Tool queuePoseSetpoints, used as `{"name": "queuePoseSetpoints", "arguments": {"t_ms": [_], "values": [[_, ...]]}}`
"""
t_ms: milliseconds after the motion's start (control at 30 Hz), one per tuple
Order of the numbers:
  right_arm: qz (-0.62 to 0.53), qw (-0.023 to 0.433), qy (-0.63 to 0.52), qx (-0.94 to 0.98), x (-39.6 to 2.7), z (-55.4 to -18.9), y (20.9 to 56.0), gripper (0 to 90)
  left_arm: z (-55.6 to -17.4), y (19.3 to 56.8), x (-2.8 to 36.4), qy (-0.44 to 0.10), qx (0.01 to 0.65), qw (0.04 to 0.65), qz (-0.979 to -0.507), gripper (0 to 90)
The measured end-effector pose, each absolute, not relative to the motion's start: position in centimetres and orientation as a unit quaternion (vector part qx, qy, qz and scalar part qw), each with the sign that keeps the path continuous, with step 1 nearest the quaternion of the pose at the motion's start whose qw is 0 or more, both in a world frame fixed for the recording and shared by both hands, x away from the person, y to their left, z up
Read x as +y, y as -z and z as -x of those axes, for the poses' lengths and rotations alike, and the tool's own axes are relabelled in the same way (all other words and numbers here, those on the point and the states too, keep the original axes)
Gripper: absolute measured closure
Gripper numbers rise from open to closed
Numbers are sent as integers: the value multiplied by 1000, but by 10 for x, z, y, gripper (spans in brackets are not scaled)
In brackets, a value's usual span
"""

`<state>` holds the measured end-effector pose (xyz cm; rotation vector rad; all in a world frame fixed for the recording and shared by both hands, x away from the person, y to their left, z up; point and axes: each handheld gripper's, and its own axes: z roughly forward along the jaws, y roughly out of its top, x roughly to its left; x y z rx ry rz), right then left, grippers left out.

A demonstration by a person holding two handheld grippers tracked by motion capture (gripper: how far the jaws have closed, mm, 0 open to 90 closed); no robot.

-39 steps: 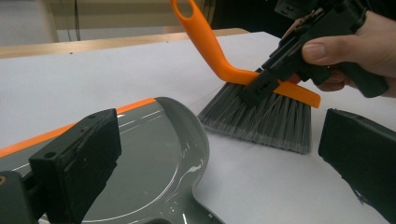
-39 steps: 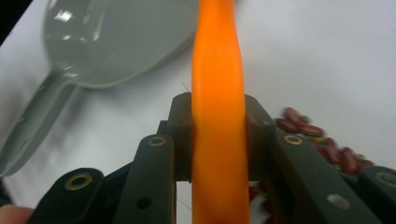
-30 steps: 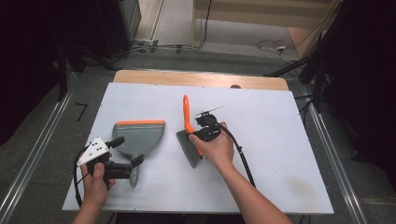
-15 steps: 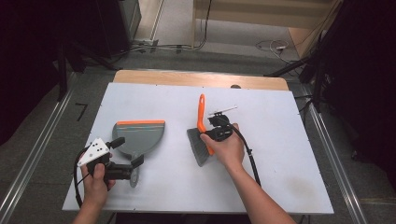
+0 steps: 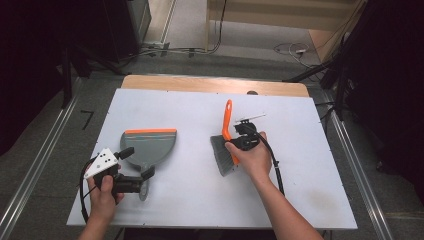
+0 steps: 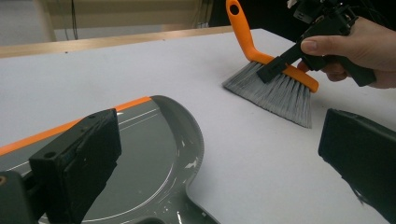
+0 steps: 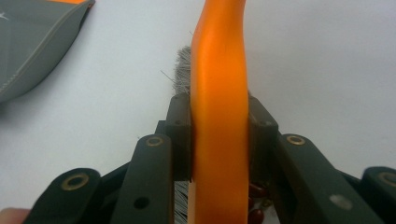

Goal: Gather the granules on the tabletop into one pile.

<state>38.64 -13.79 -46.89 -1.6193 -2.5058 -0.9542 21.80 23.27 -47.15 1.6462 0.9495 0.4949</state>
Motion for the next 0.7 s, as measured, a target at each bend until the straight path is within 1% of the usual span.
{"name": "queuePoseSetpoints", "arguments": {"t_ms": [700], "values": [[543,2,310,-780,-168,-391,471,671,-218,471,233,-207,399,559,-697,0]]}}
